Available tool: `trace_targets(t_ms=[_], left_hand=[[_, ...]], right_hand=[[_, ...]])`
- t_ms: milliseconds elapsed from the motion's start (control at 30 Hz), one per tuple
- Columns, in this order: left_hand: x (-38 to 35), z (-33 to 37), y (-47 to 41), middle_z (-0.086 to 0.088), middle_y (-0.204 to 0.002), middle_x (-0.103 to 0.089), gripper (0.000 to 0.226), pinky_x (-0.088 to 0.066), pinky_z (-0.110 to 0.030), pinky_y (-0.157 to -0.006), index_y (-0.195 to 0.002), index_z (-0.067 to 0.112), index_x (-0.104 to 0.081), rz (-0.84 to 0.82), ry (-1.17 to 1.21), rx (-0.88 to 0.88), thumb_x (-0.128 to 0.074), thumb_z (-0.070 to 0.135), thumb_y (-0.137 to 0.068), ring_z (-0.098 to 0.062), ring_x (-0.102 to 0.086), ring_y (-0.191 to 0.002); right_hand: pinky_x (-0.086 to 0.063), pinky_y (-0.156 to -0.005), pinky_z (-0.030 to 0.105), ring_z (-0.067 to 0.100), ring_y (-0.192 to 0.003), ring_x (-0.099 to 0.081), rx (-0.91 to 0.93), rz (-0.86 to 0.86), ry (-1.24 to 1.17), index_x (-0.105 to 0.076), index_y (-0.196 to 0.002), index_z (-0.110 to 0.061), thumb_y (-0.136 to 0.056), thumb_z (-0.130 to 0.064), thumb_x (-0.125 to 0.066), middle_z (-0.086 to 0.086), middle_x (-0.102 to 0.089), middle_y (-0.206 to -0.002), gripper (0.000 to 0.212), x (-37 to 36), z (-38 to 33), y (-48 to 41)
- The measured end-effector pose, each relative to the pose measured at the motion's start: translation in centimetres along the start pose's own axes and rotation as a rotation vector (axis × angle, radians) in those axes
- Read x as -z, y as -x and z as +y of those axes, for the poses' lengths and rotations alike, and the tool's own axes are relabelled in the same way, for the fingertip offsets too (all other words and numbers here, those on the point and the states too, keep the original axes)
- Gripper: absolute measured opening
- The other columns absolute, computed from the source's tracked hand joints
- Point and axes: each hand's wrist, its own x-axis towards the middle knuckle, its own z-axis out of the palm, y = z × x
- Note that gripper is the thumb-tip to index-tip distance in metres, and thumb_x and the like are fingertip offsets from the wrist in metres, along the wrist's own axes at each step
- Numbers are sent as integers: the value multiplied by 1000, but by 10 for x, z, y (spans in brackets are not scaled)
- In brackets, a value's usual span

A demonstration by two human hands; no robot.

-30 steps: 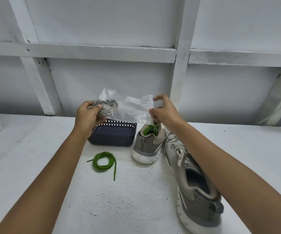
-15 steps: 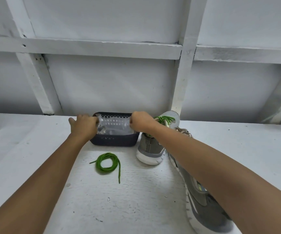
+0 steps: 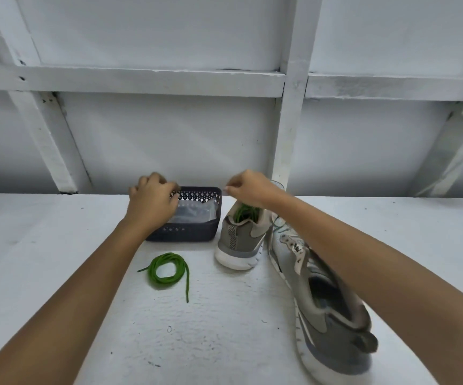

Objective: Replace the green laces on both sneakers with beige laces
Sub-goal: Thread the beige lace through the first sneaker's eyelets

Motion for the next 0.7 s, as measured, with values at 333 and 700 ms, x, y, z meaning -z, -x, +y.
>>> trace_targets(t_ms=[333,700], left_hand=[[-10,129,12,-3,-125,-50,34,-28,-37,-99,-126,24,-58,-100,184,-411,-47,32,-95,-22,-39,-122],[-42,180,18,-10,-128,-50,32,-32,-48,-98,-123,11,-54,-260,-308,-533,-42,18,-94,-30,-39,-123]], right_hand=[[-42,-54,23,20,-73,-52,-356,35,-113,-67,-110,-5,-91,-7,-46,5,-59,-83,29,30,93,43],[-37,-69,24,22,-98,-58,-243,-29,115,-65,-108,-15,-83,-32,-69,8,-66,-105,31,10,120,74]])
